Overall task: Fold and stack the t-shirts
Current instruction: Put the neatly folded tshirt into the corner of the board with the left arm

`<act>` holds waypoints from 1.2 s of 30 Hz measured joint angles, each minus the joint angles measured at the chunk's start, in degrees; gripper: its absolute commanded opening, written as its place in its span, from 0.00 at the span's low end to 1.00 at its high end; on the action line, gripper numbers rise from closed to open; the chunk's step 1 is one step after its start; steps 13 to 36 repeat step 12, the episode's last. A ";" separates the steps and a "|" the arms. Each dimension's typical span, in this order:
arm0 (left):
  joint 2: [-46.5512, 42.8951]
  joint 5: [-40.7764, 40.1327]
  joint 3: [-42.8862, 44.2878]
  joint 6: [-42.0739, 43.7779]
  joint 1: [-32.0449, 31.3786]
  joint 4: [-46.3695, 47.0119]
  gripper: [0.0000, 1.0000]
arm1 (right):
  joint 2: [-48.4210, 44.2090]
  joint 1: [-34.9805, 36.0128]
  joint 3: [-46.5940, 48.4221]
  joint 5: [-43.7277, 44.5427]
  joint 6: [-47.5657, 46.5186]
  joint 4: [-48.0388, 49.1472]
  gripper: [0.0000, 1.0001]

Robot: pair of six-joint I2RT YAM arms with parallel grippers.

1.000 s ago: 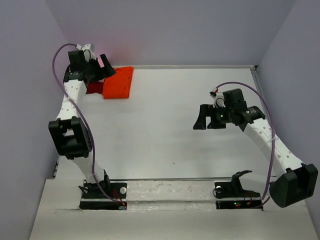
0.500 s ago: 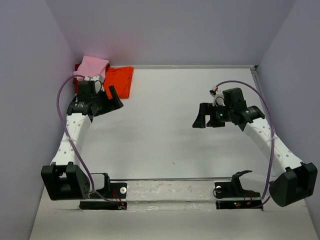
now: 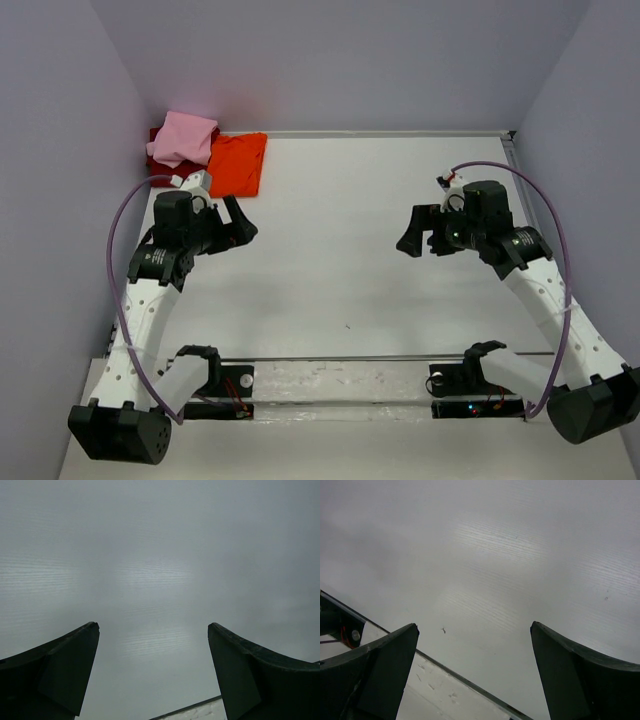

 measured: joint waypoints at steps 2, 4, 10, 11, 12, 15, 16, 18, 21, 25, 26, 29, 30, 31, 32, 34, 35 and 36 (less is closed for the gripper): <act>-0.35 0.15 -0.02 -0.02 -0.11 0.11 0.99 | -0.22 0.00 -0.04 0.35 0.02 0.02 1.00; 0.00 0.15 -0.02 0.02 -0.11 0.04 0.99 | -0.17 0.00 -0.28 0.66 0.00 0.07 1.00; 0.79 0.04 -0.02 0.24 -0.11 -0.20 0.99 | -0.17 0.00 -0.57 1.09 0.00 -0.11 1.00; 0.79 0.04 -0.02 0.24 -0.11 -0.20 0.99 | -0.17 0.00 -0.57 1.11 0.00 -0.11 1.00; 0.79 0.04 -0.02 0.26 -0.13 -0.24 0.99 | -0.17 0.00 -0.57 1.18 0.00 -0.11 1.00; 0.79 0.04 -0.02 0.26 -0.13 -0.24 0.99 | -0.17 0.00 -0.57 1.18 0.00 -0.11 1.00; 0.79 0.04 -0.02 0.26 -0.13 -0.24 0.99 | -0.17 0.00 -0.57 1.18 0.00 -0.11 1.00; 0.79 0.04 -0.02 0.26 -0.13 -0.24 0.99 | -0.17 0.00 -0.57 1.18 0.00 -0.11 1.00; 0.79 0.04 -0.02 0.26 -0.13 -0.24 0.99 | -0.17 0.00 -0.57 1.18 0.00 -0.11 1.00; 0.79 0.04 -0.02 0.26 -0.13 -0.24 0.99 | -0.17 0.00 -0.57 1.18 0.00 -0.11 1.00; 0.79 0.04 -0.02 0.26 -0.13 -0.24 0.99 | -0.17 0.00 -0.57 1.18 0.00 -0.11 1.00; 0.79 0.04 -0.02 0.26 -0.13 -0.24 0.99 | -0.17 0.00 -0.57 1.18 0.00 -0.11 1.00; 0.79 0.04 -0.02 0.26 -0.13 -0.24 0.99 | -0.17 0.00 -0.57 1.18 0.00 -0.11 1.00; 0.79 0.04 -0.02 0.26 -0.13 -0.24 0.99 | -0.17 0.00 -0.57 1.18 0.00 -0.11 1.00; 0.79 0.04 -0.02 0.26 -0.13 -0.24 0.99 | -0.17 0.00 -0.57 1.18 0.00 -0.11 1.00; 0.79 0.04 -0.02 0.26 -0.13 -0.24 0.99 | -0.17 0.00 -0.57 1.18 0.00 -0.11 1.00; 0.79 0.04 -0.02 0.26 -0.13 -0.24 0.99 | -0.17 0.00 -0.57 1.18 0.00 -0.11 1.00; 0.79 0.04 -0.02 0.26 -0.13 -0.24 0.99 | -0.17 0.00 -0.57 1.18 0.00 -0.11 1.00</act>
